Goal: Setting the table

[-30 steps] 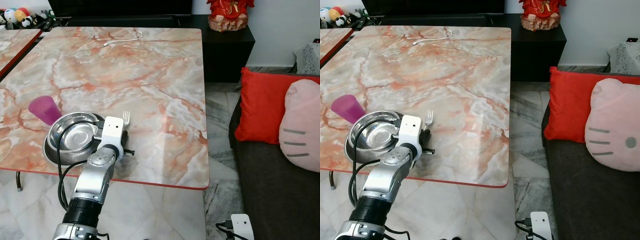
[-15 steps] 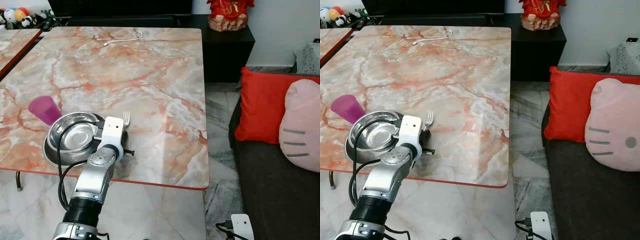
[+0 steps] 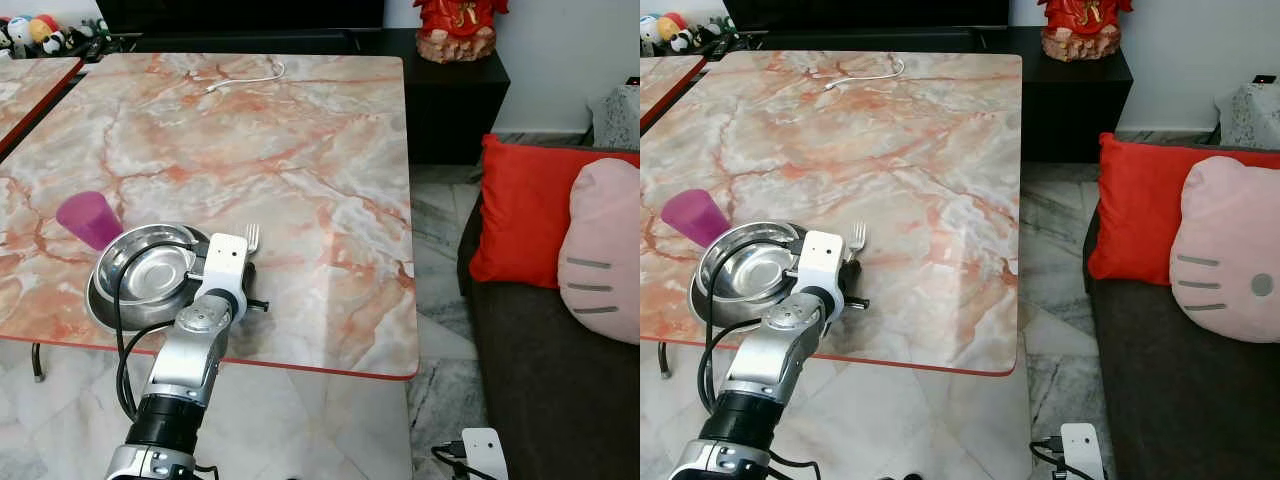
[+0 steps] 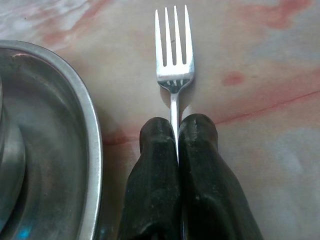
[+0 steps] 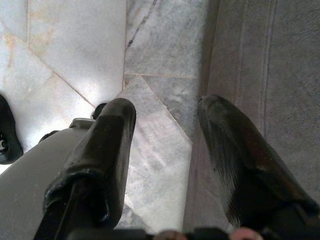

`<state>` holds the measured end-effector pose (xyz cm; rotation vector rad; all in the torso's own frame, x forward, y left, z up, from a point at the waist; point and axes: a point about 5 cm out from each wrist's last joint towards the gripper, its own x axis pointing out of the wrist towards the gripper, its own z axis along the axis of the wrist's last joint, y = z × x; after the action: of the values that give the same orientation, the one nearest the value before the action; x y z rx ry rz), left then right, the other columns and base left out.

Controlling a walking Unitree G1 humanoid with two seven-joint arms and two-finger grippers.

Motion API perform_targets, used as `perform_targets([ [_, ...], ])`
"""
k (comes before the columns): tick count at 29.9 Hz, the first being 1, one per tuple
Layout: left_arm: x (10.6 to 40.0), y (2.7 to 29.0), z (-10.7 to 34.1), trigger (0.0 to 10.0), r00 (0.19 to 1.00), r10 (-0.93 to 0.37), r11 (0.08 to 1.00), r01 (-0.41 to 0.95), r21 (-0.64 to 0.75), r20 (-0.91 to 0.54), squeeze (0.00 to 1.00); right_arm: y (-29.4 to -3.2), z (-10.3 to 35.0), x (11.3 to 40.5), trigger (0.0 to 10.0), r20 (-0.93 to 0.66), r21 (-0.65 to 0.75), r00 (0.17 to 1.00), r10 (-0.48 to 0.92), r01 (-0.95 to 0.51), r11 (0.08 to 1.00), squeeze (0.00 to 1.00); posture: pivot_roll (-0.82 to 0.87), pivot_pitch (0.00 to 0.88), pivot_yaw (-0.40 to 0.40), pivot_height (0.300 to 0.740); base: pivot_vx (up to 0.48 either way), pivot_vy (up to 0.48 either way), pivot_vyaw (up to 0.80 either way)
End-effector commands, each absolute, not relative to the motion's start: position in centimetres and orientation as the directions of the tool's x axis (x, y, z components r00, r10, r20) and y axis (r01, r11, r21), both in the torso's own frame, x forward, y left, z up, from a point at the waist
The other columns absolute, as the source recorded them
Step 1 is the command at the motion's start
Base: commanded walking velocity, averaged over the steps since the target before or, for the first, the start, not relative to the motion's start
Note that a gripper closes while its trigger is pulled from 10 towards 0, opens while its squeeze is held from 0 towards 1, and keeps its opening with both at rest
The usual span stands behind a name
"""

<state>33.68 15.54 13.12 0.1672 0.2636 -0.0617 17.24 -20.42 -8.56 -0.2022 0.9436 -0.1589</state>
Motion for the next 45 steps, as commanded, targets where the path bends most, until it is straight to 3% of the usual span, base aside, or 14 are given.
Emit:
perform_targets([
  [1,33.6,15.8,12.6,10.0,0.955,-0.015,0.979,0.074,0.189,-0.296,0.0,-20.2,-8.9,16.5,10.0,-0.802,-0.238,0.555,-0.222,0.044,0.97,0.0,-0.06,0.155,0.045,0.74,0.0,0.0,0.0],
  [8,33.6,15.8,12.6,10.0,0.956,-0.014,0.979,0.073,0.192,-0.293,0.0,-20.2,-8.9,16.5,10.0,-0.802,-0.239,0.555,-0.222,0.043,0.97,0.0,-0.05,0.155,0.044,0.74,0.0,0.0,0.0],
  [9,33.6,15.8,12.6,10.0,0.956,-0.012,0.978,0.072,0.194,-0.294,1.0,-20.2,-8.9,16.5,10.0,-0.802,-0.239,0.555,-0.222,0.043,0.97,0.0,-0.05,0.155,0.044,0.74,0.0,0.0,0.0],
  [13,33.6,15.9,12.5,10.0,0.955,-0.005,0.978,0.067,0.199,-0.295,1.0,-20.2,-8.9,16.5,10.0,-0.802,-0.239,0.555,-0.221,0.042,0.97,0.0,-0.05,0.156,0.044,0.74,0.0,0.0,0.0],
  [14,33.6,15.9,12.5,10.0,0.955,-0.002,0.978,0.064,0.2,-0.295,0.75,-20.2,-8.9,16.5,10.0,-0.802,-0.239,0.555,-0.221,0.042,0.97,0.0,-0.05,0.156,0.044,0.74,0.0,0.0,0.0],
  [15,33.6,15.9,12.5,10.0,0.955,0.0,0.978,0.062,0.2,-0.295,0.0,-20.2,-8.9,16.5,10.0,-0.802,-0.238,0.555,-0.221,0.042,0.97,0.0,-0.05,0.155,0.044,0.74,0.0,0.0,0.0],
  [26,33.7,15.7,12.6,10.0,0.958,-0.003,0.977,0.064,0.205,-0.287,0.0,-20.2,-9.0,16.5,10.0,-0.802,-0.239,0.554,-0.221,0.041,0.97,0.0,-0.05,0.156,0.043,0.74,0.0,0.0,0.0],
  [34,33.9,15.5,14.2,10.0,0.981,-0.003,0.973,0.047,0.224,-0.193,0.0,-20.2,-9.0,16.5,10.0,-0.802,-0.241,0.554,-0.223,0.041,0.97,0.0,-0.05,0.154,0.043,0.74,0.0,0.0,0.0],
  [45,31.9,15.3,17.6,10.0,0.994,-0.041,0.963,0.011,0.269,0.105,0.0,-20.2,-9.0,16.5,10.0,-0.802,-0.241,0.554,-0.223,0.041,0.97,0.0,-0.06,0.151,0.047,0.74,0.0,0.0,0.0],
])
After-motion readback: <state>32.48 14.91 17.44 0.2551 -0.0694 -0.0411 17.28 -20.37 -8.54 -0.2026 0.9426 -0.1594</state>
